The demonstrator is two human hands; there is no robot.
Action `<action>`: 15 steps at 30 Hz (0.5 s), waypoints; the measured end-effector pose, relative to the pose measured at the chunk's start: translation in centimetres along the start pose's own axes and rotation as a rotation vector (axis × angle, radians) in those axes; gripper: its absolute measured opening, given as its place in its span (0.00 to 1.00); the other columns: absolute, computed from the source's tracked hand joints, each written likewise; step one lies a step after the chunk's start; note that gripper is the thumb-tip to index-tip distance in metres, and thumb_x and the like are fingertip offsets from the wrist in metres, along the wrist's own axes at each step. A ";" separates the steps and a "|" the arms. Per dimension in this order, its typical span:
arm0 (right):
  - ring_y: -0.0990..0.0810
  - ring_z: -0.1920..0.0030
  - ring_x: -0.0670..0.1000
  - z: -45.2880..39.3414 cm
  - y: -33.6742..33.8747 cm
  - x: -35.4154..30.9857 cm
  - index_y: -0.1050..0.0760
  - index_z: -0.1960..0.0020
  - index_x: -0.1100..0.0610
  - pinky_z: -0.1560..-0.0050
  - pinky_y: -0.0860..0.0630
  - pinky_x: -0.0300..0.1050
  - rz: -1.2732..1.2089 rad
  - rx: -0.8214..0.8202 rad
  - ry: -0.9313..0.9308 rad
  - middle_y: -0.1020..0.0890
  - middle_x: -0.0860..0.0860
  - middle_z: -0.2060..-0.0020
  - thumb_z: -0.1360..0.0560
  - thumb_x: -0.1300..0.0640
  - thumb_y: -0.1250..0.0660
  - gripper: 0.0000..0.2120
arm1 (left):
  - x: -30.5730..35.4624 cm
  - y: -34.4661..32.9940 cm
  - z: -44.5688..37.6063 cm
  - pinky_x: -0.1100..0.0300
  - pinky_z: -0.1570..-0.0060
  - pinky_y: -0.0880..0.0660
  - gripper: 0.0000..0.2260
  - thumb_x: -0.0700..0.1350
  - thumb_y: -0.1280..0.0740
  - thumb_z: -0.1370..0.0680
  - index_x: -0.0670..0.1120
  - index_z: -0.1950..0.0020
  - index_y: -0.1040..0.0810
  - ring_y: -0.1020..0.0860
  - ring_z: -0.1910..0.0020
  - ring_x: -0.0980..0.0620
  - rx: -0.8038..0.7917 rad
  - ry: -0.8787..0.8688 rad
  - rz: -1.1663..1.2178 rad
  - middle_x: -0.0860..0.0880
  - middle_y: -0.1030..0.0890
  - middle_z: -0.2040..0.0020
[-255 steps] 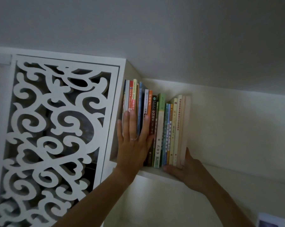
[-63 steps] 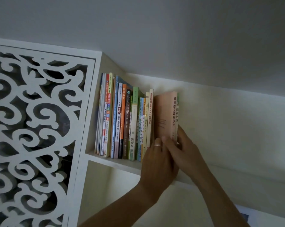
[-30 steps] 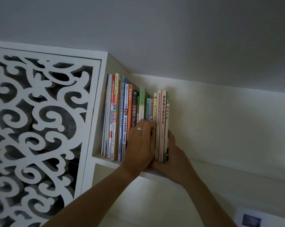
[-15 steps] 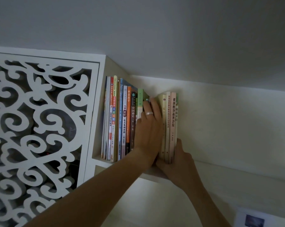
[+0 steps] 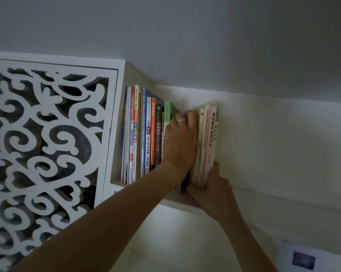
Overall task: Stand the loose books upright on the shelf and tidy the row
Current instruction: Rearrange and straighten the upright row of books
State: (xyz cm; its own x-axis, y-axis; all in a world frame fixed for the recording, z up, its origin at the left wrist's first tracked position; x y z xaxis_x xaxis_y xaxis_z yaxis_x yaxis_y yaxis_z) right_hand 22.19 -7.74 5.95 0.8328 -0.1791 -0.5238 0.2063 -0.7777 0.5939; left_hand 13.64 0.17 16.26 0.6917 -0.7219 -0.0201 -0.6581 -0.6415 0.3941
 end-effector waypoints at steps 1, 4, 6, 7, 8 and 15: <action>0.24 0.54 0.49 0.0 -0.1 -0.1 0.42 0.41 0.49 0.67 0.29 0.27 0.004 -0.004 0.008 0.23 0.49 0.42 0.29 0.46 0.25 0.29 | -0.1 0.1 0.3 0.52 0.43 0.22 0.29 0.49 0.34 0.19 0.39 0.22 0.40 0.20 0.41 0.41 0.028 -0.004 -0.024 0.36 0.23 0.36; 0.20 0.50 0.52 0.0 -0.3 -0.4 0.41 0.40 0.49 0.60 0.24 0.30 0.003 -0.016 0.025 0.22 0.50 0.40 0.29 0.44 0.25 0.29 | 0.1 -0.5 1.7 0.51 0.41 0.24 0.35 0.53 0.40 0.17 0.38 0.17 0.51 0.24 0.36 0.41 0.086 -0.008 -0.167 0.33 0.29 0.27; 0.21 0.53 0.51 0.0 -0.1 -0.4 0.41 0.40 0.48 0.66 0.27 0.27 0.011 -0.011 0.030 0.21 0.50 0.41 0.29 0.44 0.26 0.29 | 0.4 -0.7 1.9 0.53 0.42 0.25 0.37 0.53 0.40 0.17 0.38 0.17 0.54 0.27 0.32 0.42 0.095 -0.013 -0.224 0.33 0.32 0.25; 0.22 0.54 0.50 0.0 0.0 -0.4 0.42 0.41 0.48 0.68 0.29 0.26 0.009 -0.008 0.031 0.21 0.50 0.41 0.29 0.44 0.26 0.28 | 0.4 -0.7 1.9 0.53 0.41 0.26 0.37 0.53 0.40 0.17 0.38 0.17 0.55 0.28 0.30 0.42 0.095 -0.011 -0.235 0.33 0.33 0.25; 0.23 0.55 0.49 0.0 0.0 -0.3 0.42 0.41 0.48 0.68 0.29 0.26 0.003 -0.007 0.033 0.21 0.50 0.41 0.29 0.45 0.25 0.28 | 0.5 -0.6 1.9 0.53 0.41 0.26 0.38 0.53 0.40 0.17 0.38 0.17 0.55 0.29 0.29 0.42 0.090 -0.009 -0.246 0.33 0.34 0.24; 0.23 0.55 0.48 -0.1 -0.1 -0.3 0.42 0.41 0.47 0.69 0.28 0.26 0.001 -0.003 0.051 0.22 0.47 0.43 0.29 0.44 0.25 0.29 | 0.9 -1.4 2.0 0.57 0.42 0.26 0.38 0.54 0.41 0.18 0.34 0.18 0.54 0.27 0.34 0.45 0.117 -0.015 -0.377 0.30 0.41 0.21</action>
State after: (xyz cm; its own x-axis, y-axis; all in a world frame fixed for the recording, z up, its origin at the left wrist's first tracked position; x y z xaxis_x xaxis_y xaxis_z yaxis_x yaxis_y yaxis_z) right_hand 21.98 -7.58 6.06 0.8583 -0.1485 -0.4912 0.2070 -0.7757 0.5962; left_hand 14.62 -0.12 13.90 0.8876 -0.4329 -0.1574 -0.3885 -0.8871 0.2492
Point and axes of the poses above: each hand's wrist, its own z-axis away from the middle knuckle, its own y-axis out of the back of the hand, x = y × z, the point moved 9 cm from there along -z, towards the middle knuckle
